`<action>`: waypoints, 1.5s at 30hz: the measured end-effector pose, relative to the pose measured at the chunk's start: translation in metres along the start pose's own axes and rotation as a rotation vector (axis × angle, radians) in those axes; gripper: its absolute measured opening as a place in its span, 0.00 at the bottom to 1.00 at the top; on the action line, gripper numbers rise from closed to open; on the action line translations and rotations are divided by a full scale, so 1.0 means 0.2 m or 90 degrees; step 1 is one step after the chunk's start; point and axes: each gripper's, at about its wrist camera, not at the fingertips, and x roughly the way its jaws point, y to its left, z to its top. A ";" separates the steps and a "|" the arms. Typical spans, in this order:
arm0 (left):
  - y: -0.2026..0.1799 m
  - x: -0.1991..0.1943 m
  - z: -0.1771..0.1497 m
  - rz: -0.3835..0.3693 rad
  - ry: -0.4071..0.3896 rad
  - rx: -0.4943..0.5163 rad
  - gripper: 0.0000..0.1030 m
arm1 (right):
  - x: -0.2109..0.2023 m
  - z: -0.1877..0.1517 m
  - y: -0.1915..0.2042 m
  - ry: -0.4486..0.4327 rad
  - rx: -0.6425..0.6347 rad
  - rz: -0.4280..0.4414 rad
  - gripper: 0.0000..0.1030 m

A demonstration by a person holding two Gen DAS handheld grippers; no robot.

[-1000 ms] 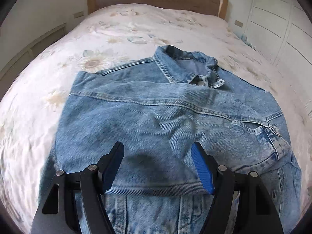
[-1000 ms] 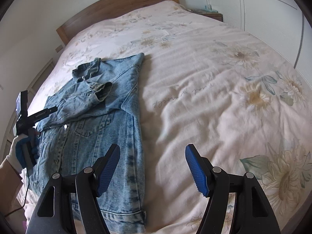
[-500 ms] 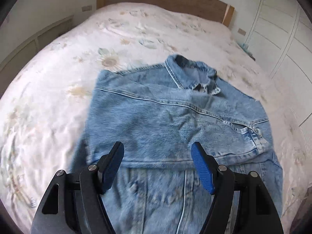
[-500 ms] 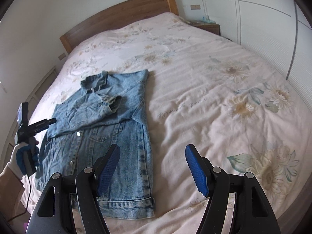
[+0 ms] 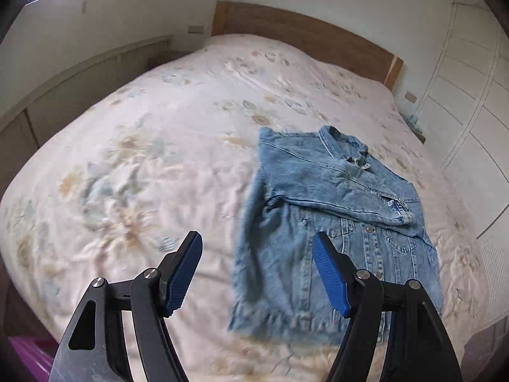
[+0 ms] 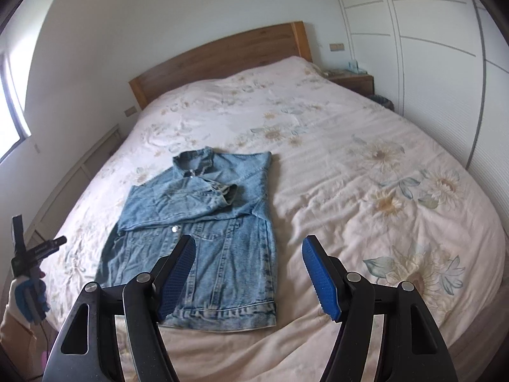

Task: Fold large clothes
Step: 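Press the folded sleeve flat and withdraw the left tool, then lower both tools onto the jacket hem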

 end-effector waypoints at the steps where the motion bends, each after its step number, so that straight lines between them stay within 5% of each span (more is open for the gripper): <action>1: 0.03 -0.06 -0.03 0.006 -0.009 -0.004 0.67 | -0.05 0.00 0.02 -0.007 -0.006 0.005 0.69; 13: 0.26 -0.42 -0.43 0.020 -0.014 -0.062 0.70 | -0.31 -0.11 0.04 -0.048 -0.017 0.027 0.75; 23: 0.35 -0.52 -0.57 0.075 0.009 -0.062 0.70 | -0.22 -0.21 -0.03 -0.014 0.013 0.038 0.75; 31: 0.32 -0.40 -0.59 0.105 0.041 -0.055 0.70 | -0.08 -0.19 -0.07 0.012 0.020 0.029 0.75; 45: 0.11 0.08 -0.44 0.070 0.094 -0.040 0.70 | 0.37 -0.24 -0.20 0.109 0.032 0.003 0.75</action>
